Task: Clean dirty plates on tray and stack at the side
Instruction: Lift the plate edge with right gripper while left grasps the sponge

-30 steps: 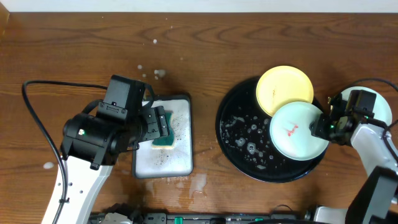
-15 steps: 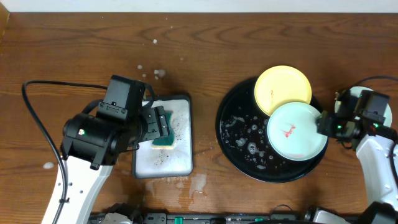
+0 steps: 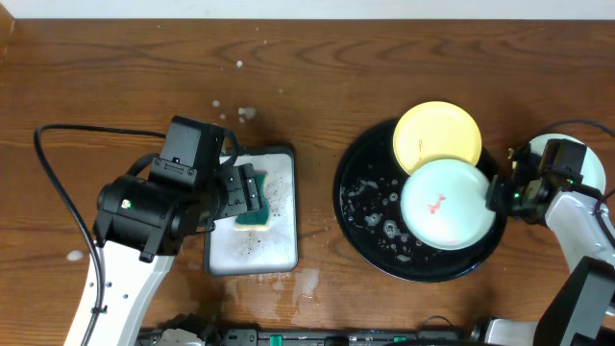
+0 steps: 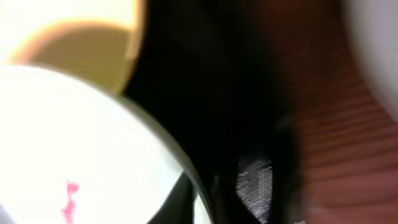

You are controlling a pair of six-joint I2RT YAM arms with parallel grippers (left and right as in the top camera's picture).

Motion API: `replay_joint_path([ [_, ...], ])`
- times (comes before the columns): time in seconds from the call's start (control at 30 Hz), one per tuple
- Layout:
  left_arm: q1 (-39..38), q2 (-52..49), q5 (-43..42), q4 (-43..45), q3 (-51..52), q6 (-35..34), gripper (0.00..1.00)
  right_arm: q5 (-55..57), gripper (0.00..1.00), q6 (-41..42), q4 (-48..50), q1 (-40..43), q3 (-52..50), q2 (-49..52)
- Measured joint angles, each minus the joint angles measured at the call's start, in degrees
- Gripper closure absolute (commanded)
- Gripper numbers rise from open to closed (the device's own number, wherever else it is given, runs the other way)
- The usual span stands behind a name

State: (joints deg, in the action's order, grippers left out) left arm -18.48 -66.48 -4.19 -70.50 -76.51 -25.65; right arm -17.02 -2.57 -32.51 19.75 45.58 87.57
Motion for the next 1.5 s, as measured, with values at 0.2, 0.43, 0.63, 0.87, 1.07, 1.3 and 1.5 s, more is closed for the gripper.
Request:
replay_joint_path([
  [0.2, 0.0, 0.0, -0.02, 0.0, 0.0, 0.0, 0.17, -8.79, 0.99, -1.49, -6.6, -0.02, -0.07, -0.33],
  [0.43, 0.0, 0.0, 0.0, 0.0, 0.0, 0.0, 0.17, -11.19, 0.99, -1.27, -11.52, -7.13, -0.13, -0.46],
  [0.63, 0.0, -0.02, 0.0, -1.22, 0.07, 0.0, 0.18, -2.67, 0.78, 6.01, -8.59, -16.57, -0.24, -0.46],
  [0.87, 0.0, -2.78, 0.04, 2.97, 7.1, 0.07, 0.27, 2.78, 0.7, 9.07, -9.75, -20.87, 1.27, -4.44],
  [1.07, 0.0, -11.58, 0.02, 16.44, 18.08, 1.6, 0.39, 2.64, 0.68, 10.78, -19.37, -22.36, 4.33, -15.37],
  [1.3, 0.0, -22.73, 2.64, 26.53, 20.31, 4.92, 0.53, 2.47, 0.69, 11.78, -26.58, -22.34, 4.24, -16.59],
  [1.5, -0.02, -33.07, 4.42, 31.5, 20.09, 4.39, 0.85, 2.47, 0.69, 12.83, -26.32, -22.34, 3.96, -16.57],
])
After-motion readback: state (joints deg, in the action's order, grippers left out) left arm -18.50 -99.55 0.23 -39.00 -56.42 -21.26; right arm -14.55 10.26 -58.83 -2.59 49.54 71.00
